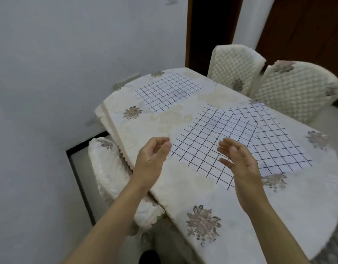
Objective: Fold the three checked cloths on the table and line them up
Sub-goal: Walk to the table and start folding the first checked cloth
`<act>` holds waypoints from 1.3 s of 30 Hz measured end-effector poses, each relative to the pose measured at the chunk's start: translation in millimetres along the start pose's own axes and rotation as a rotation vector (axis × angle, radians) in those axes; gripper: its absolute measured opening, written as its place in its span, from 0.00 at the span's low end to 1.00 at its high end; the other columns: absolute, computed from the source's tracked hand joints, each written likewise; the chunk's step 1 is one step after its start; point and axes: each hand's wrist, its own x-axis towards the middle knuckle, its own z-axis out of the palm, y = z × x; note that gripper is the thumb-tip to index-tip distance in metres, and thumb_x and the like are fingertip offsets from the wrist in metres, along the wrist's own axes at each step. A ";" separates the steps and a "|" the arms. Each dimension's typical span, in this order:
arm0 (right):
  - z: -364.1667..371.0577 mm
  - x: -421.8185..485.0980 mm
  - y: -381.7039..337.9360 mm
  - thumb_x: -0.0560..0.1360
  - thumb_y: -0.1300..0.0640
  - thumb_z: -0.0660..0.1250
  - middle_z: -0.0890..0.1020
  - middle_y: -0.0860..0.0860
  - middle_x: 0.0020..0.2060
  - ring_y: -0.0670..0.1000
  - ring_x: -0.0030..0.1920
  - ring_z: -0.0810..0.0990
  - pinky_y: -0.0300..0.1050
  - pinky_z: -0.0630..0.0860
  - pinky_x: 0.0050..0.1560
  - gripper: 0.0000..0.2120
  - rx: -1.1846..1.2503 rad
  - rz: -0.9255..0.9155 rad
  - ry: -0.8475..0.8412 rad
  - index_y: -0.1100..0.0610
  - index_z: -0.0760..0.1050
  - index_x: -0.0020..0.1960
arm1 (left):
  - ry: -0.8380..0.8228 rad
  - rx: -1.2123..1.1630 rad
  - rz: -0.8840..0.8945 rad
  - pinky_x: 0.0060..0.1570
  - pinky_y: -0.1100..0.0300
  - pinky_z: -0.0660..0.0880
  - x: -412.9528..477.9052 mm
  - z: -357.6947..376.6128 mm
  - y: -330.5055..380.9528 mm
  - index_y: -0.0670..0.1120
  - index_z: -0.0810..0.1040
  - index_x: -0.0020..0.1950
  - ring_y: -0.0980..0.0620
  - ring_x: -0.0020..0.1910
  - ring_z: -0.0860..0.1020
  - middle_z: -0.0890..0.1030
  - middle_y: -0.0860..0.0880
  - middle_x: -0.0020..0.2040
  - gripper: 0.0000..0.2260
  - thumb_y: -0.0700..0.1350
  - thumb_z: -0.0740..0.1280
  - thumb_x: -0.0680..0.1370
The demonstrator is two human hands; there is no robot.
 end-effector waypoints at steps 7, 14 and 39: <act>50.2 37.7 10.1 0.80 0.49 0.60 0.81 0.46 0.58 0.47 0.61 0.79 0.59 0.72 0.66 0.14 -0.040 0.024 0.240 0.52 0.76 0.62 | -0.255 -0.043 -0.042 0.52 0.58 0.77 100.1 -13.2 -21.9 0.51 0.79 0.58 0.55 0.56 0.79 0.82 0.55 0.55 0.16 0.58 0.65 0.75; 85.1 58.2 13.1 0.80 0.49 0.61 0.80 0.44 0.60 0.46 0.63 0.77 0.56 0.71 0.68 0.14 -0.109 0.029 0.387 0.51 0.76 0.63 | -0.444 -0.094 -0.056 0.54 0.57 0.78 167.4 -8.3 -34.6 0.50 0.80 0.59 0.53 0.56 0.79 0.82 0.53 0.56 0.17 0.57 0.65 0.75; 52.2 113.7 147.5 0.80 0.47 0.62 0.76 0.36 0.61 0.36 0.59 0.74 0.41 0.72 0.61 0.12 -0.302 0.319 0.451 0.43 0.73 0.63 | -0.655 0.285 -0.242 0.53 0.60 0.72 228.4 34.8 -153.0 0.55 0.79 0.57 0.65 0.55 0.77 0.81 0.58 0.56 0.08 0.53 0.67 0.80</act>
